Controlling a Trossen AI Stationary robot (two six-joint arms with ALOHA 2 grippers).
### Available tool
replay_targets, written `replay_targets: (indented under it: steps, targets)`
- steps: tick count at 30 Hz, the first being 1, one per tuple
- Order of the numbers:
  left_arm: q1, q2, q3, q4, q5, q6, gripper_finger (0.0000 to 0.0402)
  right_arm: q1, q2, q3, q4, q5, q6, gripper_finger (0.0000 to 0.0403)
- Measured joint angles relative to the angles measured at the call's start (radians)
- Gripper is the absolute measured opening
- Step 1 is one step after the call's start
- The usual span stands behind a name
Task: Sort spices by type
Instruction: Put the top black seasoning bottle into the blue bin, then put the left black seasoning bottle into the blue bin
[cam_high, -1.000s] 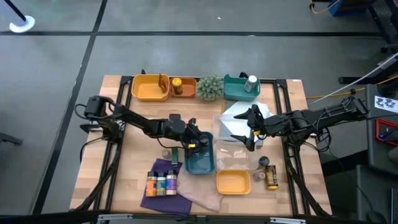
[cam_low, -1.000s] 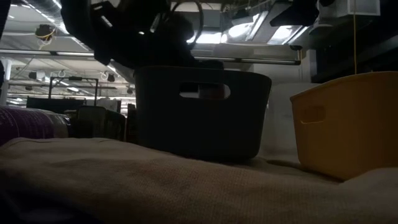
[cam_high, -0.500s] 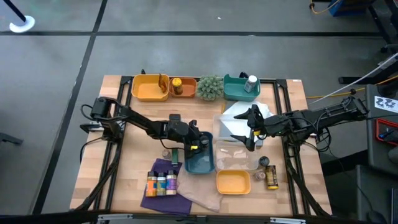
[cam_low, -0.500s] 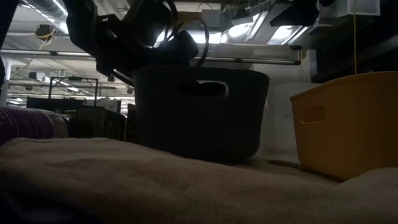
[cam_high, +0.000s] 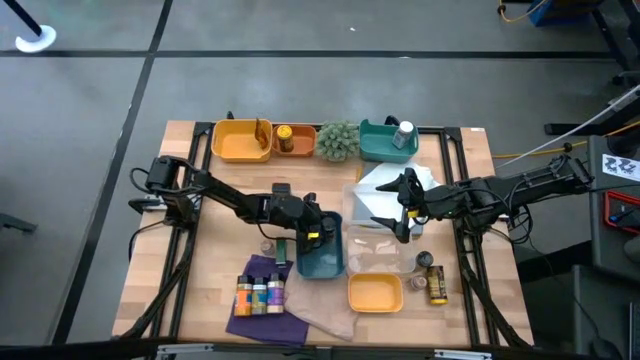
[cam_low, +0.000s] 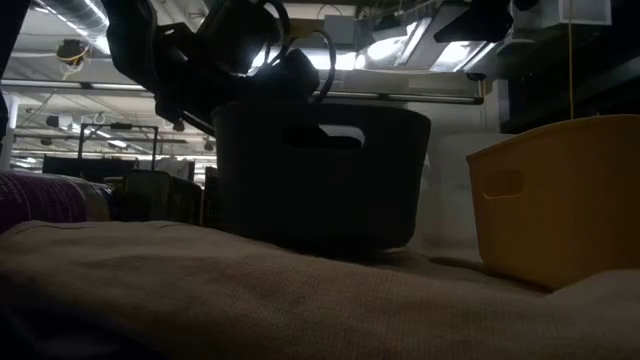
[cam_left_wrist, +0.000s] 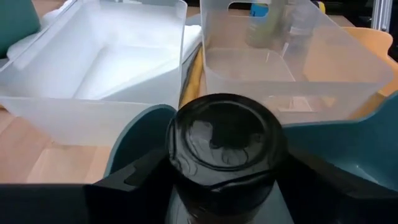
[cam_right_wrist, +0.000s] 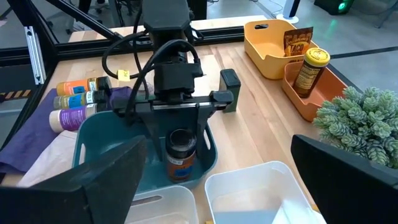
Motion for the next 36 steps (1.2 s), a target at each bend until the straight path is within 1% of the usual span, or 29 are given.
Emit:
replay_targets:
  steps: [5, 14, 22, 25, 29, 32, 36]
  targets:
    - [0.0, -0.008, 0.0, -0.007, 0.001, -0.001, 0.0267, 0.0, 0.0, 0.0, 0.0, 0.0, 0.0, 0.0397]
    - [-0.001, -0.055, 0.0, -0.007, 0.001, -0.002, 0.0269, 0.0, 0.0, 0.0, 0.0, -0.001, 0.0, 0.0397]
    - [-0.001, -0.143, -0.001, -0.032, 0.001, -0.002, 0.0269, 0.0, 0.0, 0.0, 0.0, -0.019, 0.0, 0.0397]
    - [-0.001, -0.196, -0.001, -0.093, 0.001, -0.002, 0.0269, 0.0, 0.0, 0.0, 0.0, -0.037, 0.0, 0.0397]
    - [-0.003, -0.281, -0.001, -0.235, 0.001, -0.03, 0.0269, 0.0, 0.0, 0.0, 0.0, -0.051, 0.0, 0.0397]
    - [-0.009, -0.358, -0.001, -0.391, 0.001, -0.138, 0.0269, 0.0, 0.0, 0.0, -0.001, -0.053, 0.001, 0.0397]
    - [-0.029, -0.482, -0.001, -0.652, 0.002, -0.325, 0.0269, 0.0, 0.0, 0.0, -0.001, -0.053, 0.0, 0.0397]
